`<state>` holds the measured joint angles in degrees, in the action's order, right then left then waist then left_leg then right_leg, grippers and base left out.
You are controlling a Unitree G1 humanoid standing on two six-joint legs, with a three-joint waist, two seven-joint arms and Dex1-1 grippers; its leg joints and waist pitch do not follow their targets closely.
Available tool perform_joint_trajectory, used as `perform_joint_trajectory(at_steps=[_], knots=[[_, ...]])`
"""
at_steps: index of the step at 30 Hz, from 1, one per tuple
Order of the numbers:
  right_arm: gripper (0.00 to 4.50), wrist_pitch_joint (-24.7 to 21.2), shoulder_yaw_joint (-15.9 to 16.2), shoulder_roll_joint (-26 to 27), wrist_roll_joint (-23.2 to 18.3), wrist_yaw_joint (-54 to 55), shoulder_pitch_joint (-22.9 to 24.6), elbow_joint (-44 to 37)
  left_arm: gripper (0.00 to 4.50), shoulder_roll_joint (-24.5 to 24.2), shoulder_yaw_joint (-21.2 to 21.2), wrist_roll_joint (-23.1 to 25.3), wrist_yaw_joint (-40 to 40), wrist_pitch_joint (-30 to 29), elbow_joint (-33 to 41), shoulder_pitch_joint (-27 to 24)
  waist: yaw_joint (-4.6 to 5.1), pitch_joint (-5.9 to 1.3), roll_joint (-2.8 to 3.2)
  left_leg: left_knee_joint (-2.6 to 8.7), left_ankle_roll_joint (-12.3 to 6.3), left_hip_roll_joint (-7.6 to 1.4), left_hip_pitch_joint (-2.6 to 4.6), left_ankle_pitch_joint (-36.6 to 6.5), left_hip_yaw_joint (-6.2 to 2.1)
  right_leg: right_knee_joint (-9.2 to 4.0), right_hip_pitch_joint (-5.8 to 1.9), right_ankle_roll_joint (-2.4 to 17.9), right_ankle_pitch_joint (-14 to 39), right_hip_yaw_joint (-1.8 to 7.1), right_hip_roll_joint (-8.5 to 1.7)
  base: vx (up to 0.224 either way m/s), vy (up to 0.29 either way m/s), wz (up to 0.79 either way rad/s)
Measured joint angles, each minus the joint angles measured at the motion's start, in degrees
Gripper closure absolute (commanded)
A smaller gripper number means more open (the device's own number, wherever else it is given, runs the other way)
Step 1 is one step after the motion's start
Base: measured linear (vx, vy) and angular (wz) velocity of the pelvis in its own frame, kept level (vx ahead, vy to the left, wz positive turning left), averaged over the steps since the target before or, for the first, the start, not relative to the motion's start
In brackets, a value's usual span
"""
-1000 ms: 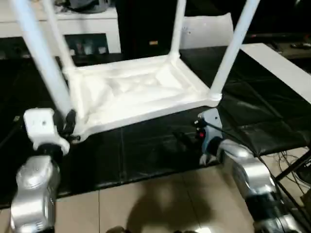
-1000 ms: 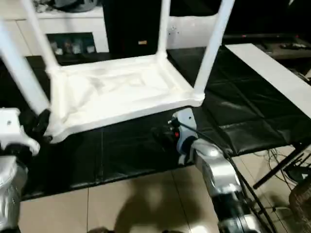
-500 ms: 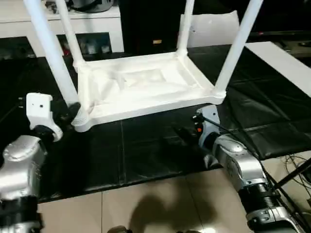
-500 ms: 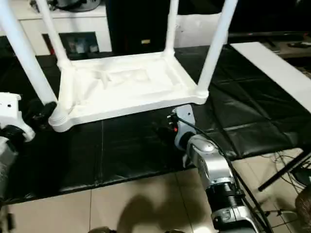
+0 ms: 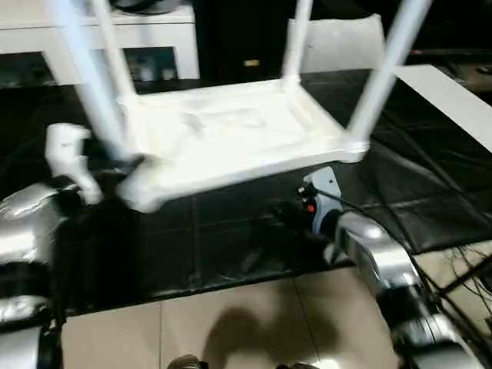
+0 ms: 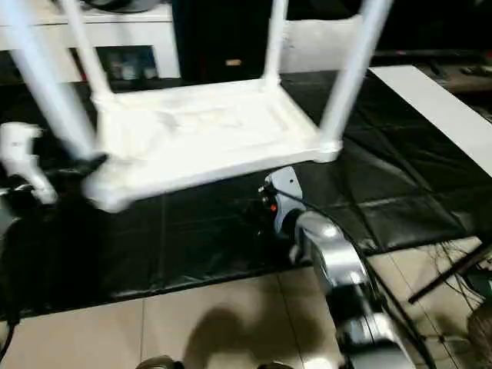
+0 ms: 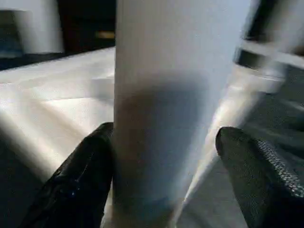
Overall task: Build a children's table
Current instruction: Rotate table base
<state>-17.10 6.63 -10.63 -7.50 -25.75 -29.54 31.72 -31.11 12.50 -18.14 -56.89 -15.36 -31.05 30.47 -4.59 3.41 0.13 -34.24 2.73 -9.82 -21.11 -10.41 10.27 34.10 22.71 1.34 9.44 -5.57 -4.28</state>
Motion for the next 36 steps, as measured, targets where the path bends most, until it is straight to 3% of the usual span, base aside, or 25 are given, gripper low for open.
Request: perform_joint_trajectory(at_steps=[2, 8, 13, 17, 22, 26, 28, 33, 36], knots=[[0.0, -0.4, -0.2, -0.3, 1.3, 3.0, -2.4, 3.4, 0.94, 0.0, -3.3, -1.4, -5.3, -2.7, 2.9, 0.1, -0.49, -0.01, -0.03, 0.01, -0.05, 0.02, -0.05, 0.0, 0.1, -0.01, 0.04, 0.3, -0.2, 0.07, -0.03, 0.0, 0.0, 0.0], [0.0, 0.5, -0.7, -0.2, 3.0, 6.5, -7.9, 13.5, 0.94, -1.0, -9.8, -7.1, -13.6, -11.6, 17.4, -3.4, -0.32, 0.0, -0.02, 0.14, -0.08, -0.06, -0.09, -0.1, 0.27, 0.15, 0.3, 0.4, -0.1, 0.09, 0.0, 0.0, 0.0, 0.0], [0.0, 1.7, -1.1, 0.2, 3.7, 4.9, -8.6, 16.3, 0.94, -1.1, -12.3, -10.7, -11.8, -17.8, 32.7, -10.7, 1.48, 0.0, -0.47, 0.19, -0.03, -0.16, 0.02, -0.1, 0.4, 0.38, 0.4, 0.4, 0.0, 0.1, 0.05, 0.0, 0.0, 0.0], [0.0, 2.2, -1.7, 0.3, 3.7, 4.7, -8.7, 17.4, 0.94, 1.0, -15.7, -12.3, -10.3, -20.8, 40.5, -13.7, 2.69, 0.02, -0.63, 0.09, -0.02, -0.16, 0.06, -0.1, 0.41, 0.39, 0.37, 0.4, 0.0, 0.13, 0.05, 0.0, 0.0, 0.0], [0.0, 3.8, -1.5, 1.5, 4.0, 3.8, -9.4, 19.0, 0.94, 6.5, -21.1, -13.8, -7.1, -22.9, 46.0, -15.0, 3.08, 0.07, -0.73, 0.04, 0.01, -0.2, 0.12, -0.1, 0.43, 0.56, 0.4, 0.4, 0.0, 0.14, 0.07, 0.0, 0.0, 0.0], [0.0, 4.8, -0.6, 3.1, 4.9, 3.0, -10.7, 20.2, 0.94, 12.4, -25.7, -11.5, -2.8, -21.3, 46.5, -14.5, 2.91, 0.11, -0.78, 0.02, 0.01, -0.24, 0.09, -0.1, 0.43, 0.62, 0.44, 0.4, 0.0, 0.14, 0.11, 0.0, 0.0, 0.0], [0.0, 6.1, -0.6, 3.6, 5.0, 4.0, -11.5, 20.8, 0.94, 17.0, -28.4, -6.5, 1.6, -17.3, 41.5, -11.4, 2.44, 0.15, -0.85, -0.12, 0.01, -0.25, 0.04, -0.1, 0.39, 0.64, 0.42, 0.1, 0.2, 0.13, 0.11, 0.0, 0.0, 0.0], [0.0, 7.9, -1.6, 3.3, 5.0, 6.0, -13.0, 20.8, 0.94, 18.7, -28.0, -0.7, 9.2, -11.3, 31.2, -3.5, 2.6, 0.16, -0.84, -0.3, 0.03, -0.24, 0.07, 0.0, 0.37, 0.74, 0.35, 0.1, 0.2, 0.15, 0.09, 0.0, 0.0, 0.0], [0.0, 8.1, -2.6, 2.3, 5.0, 6.9, -12.8, 20.8, 0.94, 18.0, -25.5, 1.4, 12.8, -9.1, 26.5, -0.4, 3.02, 0.14, -0.8, -0.31, 0.05, -0.24, 0.08, 0.0, 0.34, 0.81, 0.38, 0.1, 0.2, 0.15, 0.09, 0.0, 0.0, 0.0]])
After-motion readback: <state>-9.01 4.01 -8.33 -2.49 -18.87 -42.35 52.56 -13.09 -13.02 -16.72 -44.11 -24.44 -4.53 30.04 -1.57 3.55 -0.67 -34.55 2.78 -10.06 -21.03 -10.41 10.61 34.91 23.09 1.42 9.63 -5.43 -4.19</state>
